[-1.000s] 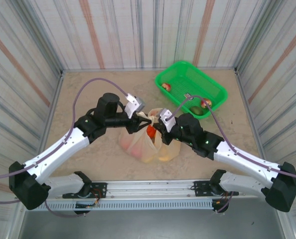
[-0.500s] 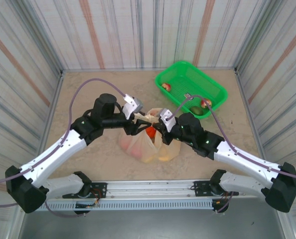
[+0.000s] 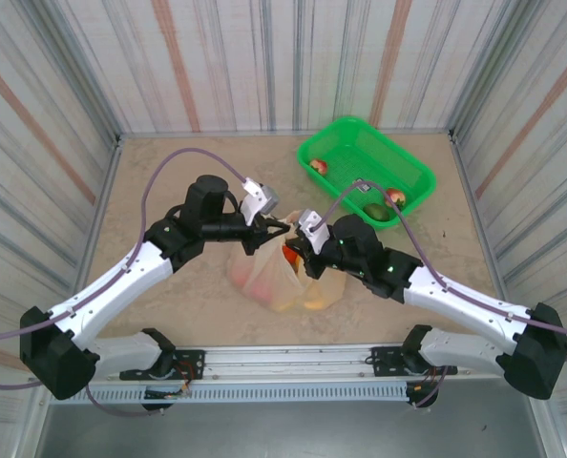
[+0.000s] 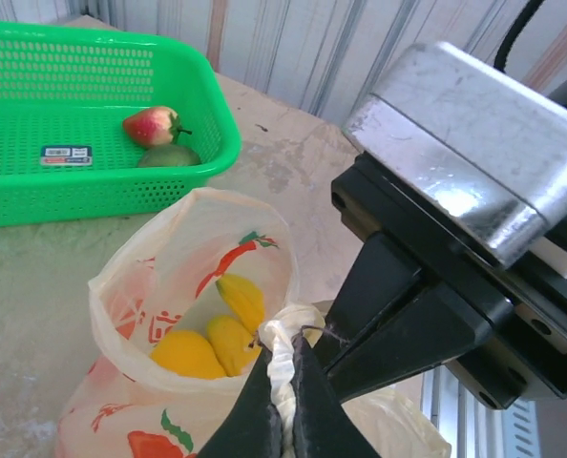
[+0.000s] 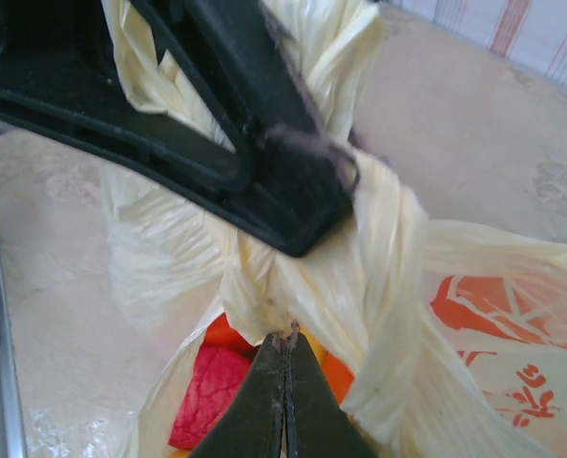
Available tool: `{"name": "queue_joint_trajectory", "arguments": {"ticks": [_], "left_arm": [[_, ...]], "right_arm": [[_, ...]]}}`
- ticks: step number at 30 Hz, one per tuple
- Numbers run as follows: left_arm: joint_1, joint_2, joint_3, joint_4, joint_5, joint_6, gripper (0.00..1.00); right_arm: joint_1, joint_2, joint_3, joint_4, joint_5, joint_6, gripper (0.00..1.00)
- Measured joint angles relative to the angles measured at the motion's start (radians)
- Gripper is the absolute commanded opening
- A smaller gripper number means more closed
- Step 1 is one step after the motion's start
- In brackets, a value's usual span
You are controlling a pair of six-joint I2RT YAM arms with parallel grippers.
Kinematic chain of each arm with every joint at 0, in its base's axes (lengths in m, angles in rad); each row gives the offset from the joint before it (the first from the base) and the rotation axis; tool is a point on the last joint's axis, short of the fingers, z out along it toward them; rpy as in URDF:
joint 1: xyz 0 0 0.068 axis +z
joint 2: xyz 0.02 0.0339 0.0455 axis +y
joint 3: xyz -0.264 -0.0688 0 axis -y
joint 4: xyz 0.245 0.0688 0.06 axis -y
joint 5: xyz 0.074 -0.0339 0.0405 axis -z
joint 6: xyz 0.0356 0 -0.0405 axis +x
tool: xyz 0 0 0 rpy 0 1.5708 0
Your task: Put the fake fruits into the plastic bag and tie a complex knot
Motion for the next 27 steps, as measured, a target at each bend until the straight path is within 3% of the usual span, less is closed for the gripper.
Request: {"name": "queue_joint_trajectory", "arguments": {"ticks": [2,5,10,13,19,27], "left_arm": [[0.0,0.0,0.0,0.003,0.011,0.011,0.0],[0.006,-0.01,-0.006,0.012,0.014,0.033,0.0],[0.022,-0.053,-0.064,0.071,0.017,0.052,0.0],[0.027,-0.071,-0.097,0.109,0.034,0.057,0.0],[0.033,-0.077,-0.124,0.146,0.078,0.068,0.0],[0.033,-0.088,-0.13,0.16,0.103,0.084,0.0]], "right_arm": [[-0.006,0.002,0.03,-0.04,-0.024,-0.006,0.27],[-0.047,-0.013,0.112,-0.153,-0.119,-0.032,0.36],[-0.24,-0.1,0.292,-0.35,-0.377,-0.086,0.35],[-0.305,-0.108,0.393,-0.444,-0.463,-0.159,0.38],[-0.307,0.015,0.445,-0.591,-0.575,-0.341,0.46],[-0.282,0.108,0.421,-0.62,-0.581,-0.523,0.4]]}}
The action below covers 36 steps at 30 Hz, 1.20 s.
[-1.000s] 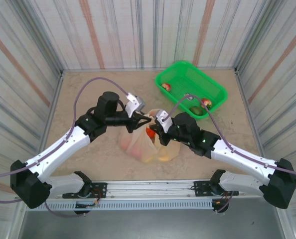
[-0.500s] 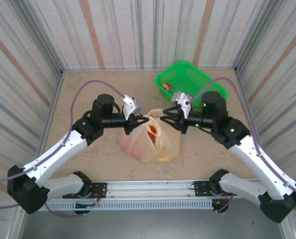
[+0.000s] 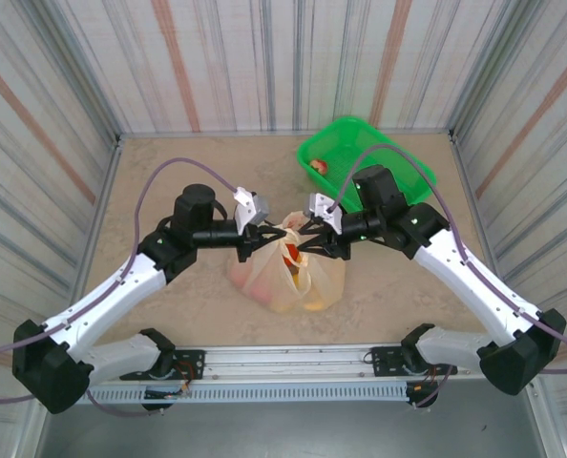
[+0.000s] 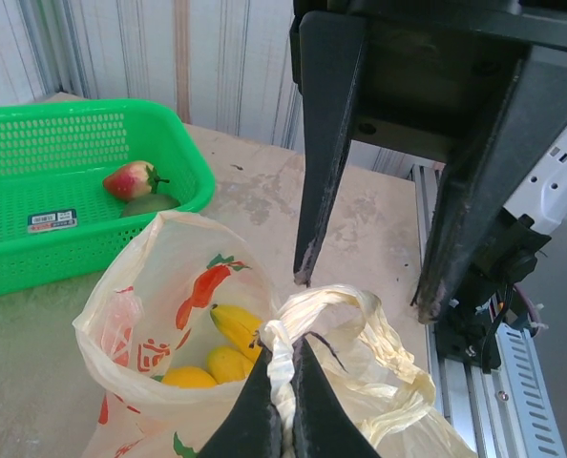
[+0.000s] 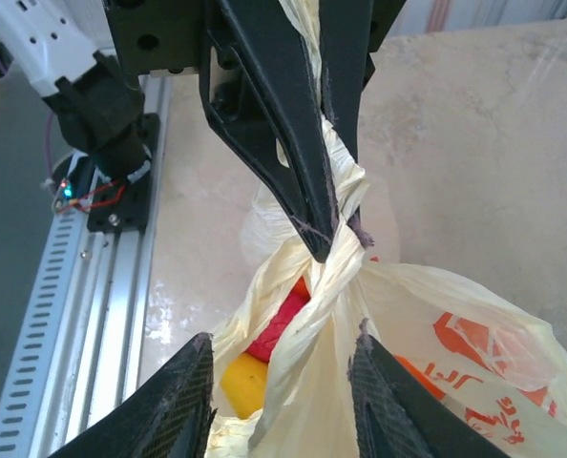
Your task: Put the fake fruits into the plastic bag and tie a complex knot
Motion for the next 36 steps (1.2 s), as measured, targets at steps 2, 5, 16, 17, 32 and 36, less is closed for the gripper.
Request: {"name": "queue_joint_trajectory", "arguments": {"ticks": [2,5,16,17,32,36], "left_arm": [[0.0,-0.005,0.0,0.0,0.0,0.003,0.0],[0.0,-0.008,-0.002,0.0,0.001,0.008,0.0],[0.0,-0.008,-0.002,0.0,0.016,0.014,0.0],[0.0,-0.008,-0.002,0.0,0.017,0.014,0.0],[0.0,-0.008,-0.002,0.0,0.023,0.014,0.0],[0.0,-0.008,-0.002,0.0,0.023,0.014,0.0]], "right_arm": [[-0.005,0.0,0.0,-0.001,-0.001,-0.024,0.39],[-0.024,0.0,0.0,-0.002,-0.018,-0.041,0.38],[-0.084,0.0,-0.005,0.039,-0.095,-0.03,0.37],[-0.082,0.006,-0.005,0.042,-0.103,-0.027,0.37],[-0.021,0.125,0.008,0.041,-0.123,-0.026,0.37],[0.005,0.151,0.01,0.039,-0.123,-0.026,0.35]]}}
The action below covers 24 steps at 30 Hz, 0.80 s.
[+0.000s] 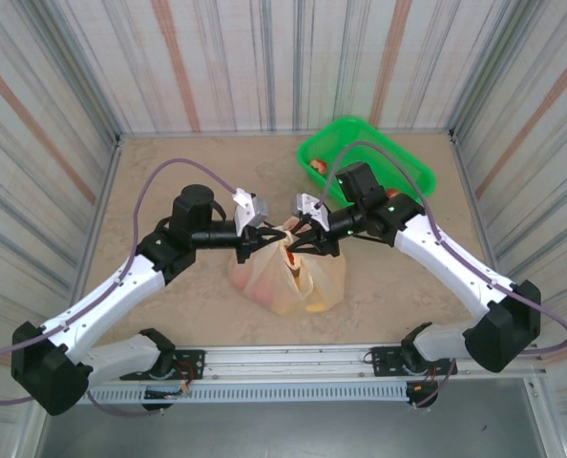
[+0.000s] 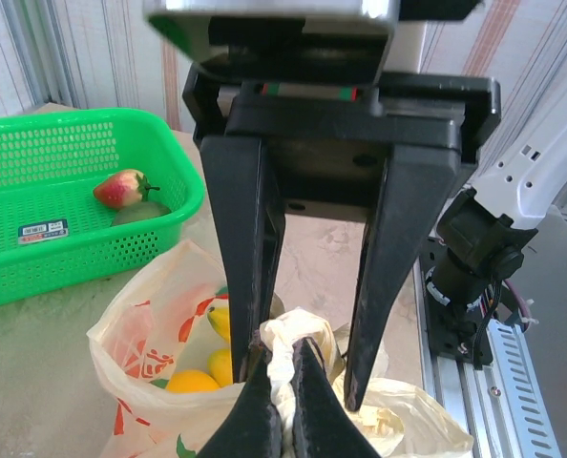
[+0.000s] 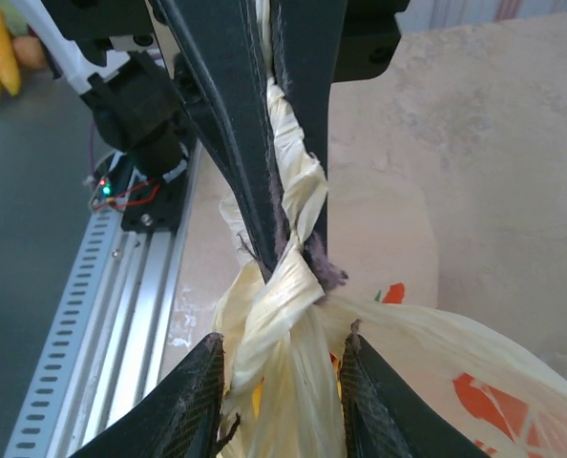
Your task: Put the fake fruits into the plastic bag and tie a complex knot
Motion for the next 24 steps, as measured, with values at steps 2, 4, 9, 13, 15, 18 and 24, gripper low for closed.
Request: {"name": "queue_joint_trajectory", "arguments": {"ticks": [2,4,9,13,15,18,24], "left_arm": [[0.0,0.0,0.0,0.0,0.0,0.0,0.0],[0.0,0.0,0.0,0.0,0.0,0.0,0.0],[0.0,0.0,0.0,0.0,0.0,0.0,0.0],[0.0,0.0,0.0,0.0,0.002,0.0,0.0],[0.0,0.0,0.0,-0.001,0.003,0.0,0.0],[0.0,-0.006,-0.002,-0.004,0.003,0.002,0.0],[0.0,-0.031,-0.009,-0.003,0.002,0.003,0.0]], "right_arm": [[0.005,0.01,0.003,-0.007,0.0,0.0,0.34],[0.01,0.022,0.016,-0.019,0.002,-0.001,0.3],[0.026,0.048,0.056,-0.054,0.023,-0.002,0.18],[0.068,0.069,0.081,-0.098,0.069,-0.004,0.18],[0.079,0.071,0.083,-0.113,0.085,-0.004,0.18],[0.081,0.064,0.083,-0.129,0.104,-0.003,0.22],[0.048,-0.041,0.053,-0.124,0.082,0.029,0.32]]}}
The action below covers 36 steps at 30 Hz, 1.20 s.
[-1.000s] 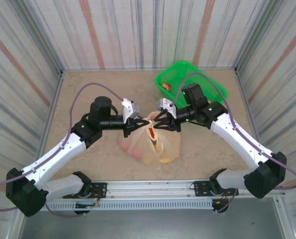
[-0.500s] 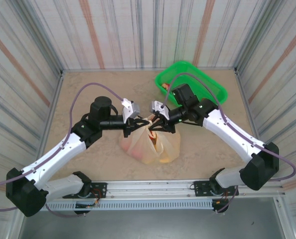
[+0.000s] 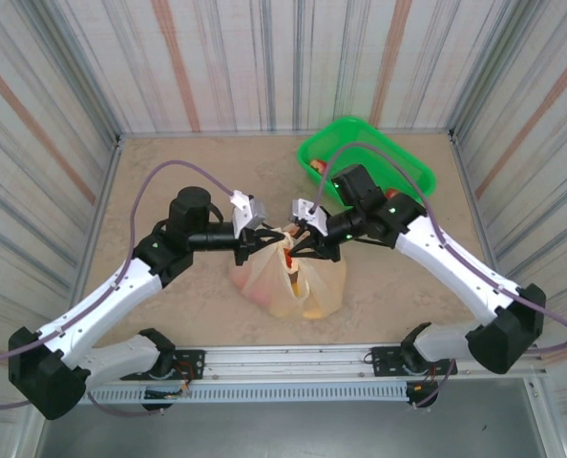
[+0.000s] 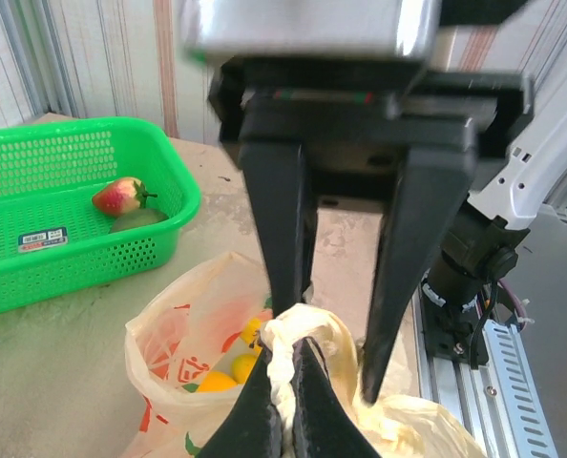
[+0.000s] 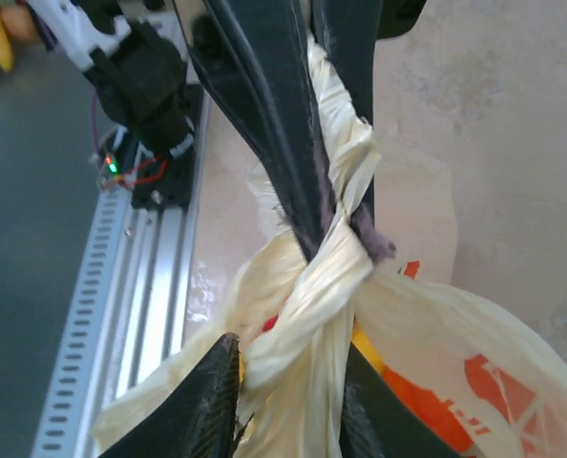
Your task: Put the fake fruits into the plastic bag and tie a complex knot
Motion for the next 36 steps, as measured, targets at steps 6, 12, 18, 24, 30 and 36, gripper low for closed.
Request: {"name": "queue_joint_trajectory", "arguments": {"ticks": [6,12,18,24,30,36], "left_arm": [[0.0,0.0,0.0,-0.001,0.0,0.0,0.0],[0.0,0.0,0.0,0.0,0.001,0.0,0.0],[0.0,0.0,0.0,0.0,0.002,0.0,0.0],[0.0,0.0,0.0,0.003,0.009,0.0,0.0],[0.0,0.0,0.0,0.003,0.005,-0.001,0.0],[-0.018,-0.001,0.0,0.006,-0.018,0.0,0.0]], "right_arm": [[0.0,0.001,-0.001,-0.002,-0.06,0.028,0.36],[0.029,0.086,0.003,-0.018,-0.072,0.031,0.35],[0.062,0.131,0.036,-0.024,-0.047,0.031,0.24],[0.073,0.139,0.063,-0.024,0.046,0.048,0.03],[0.082,0.121,0.071,-0.025,0.137,0.044,0.0],[0.099,0.074,0.074,-0.032,0.261,0.003,0.0]]}}
